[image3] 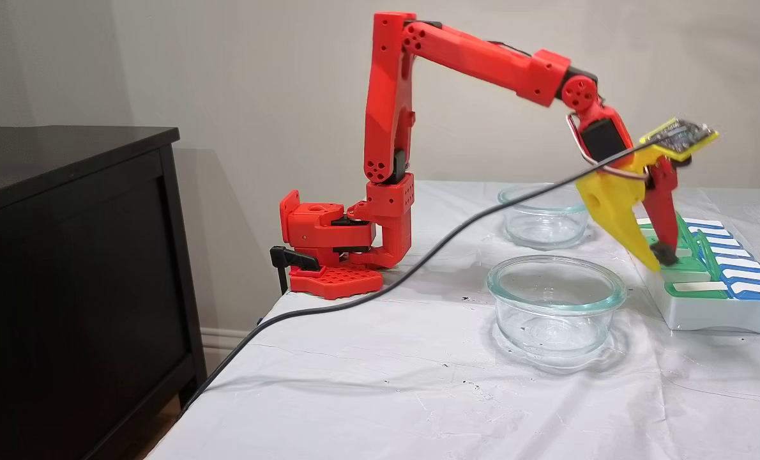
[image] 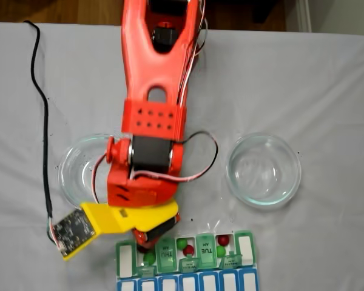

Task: Sort medicines into box.

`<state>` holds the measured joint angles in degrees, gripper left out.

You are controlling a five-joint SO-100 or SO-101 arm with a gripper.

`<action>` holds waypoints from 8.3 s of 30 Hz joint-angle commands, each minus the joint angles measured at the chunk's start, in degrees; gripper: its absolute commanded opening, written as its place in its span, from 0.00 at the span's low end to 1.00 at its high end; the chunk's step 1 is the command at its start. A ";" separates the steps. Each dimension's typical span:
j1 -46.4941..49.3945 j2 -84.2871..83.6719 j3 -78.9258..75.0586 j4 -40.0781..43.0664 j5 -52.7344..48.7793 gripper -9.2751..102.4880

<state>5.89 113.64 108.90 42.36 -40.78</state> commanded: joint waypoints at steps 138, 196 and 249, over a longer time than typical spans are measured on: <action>-25.40 -27.25 -13.18 10.55 24.26 0.08; -10.72 4.04 -4.75 -15.64 22.85 0.08; -12.39 -22.59 -19.25 6.77 19.60 0.08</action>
<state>-6.15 92.55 93.96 49.48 -21.88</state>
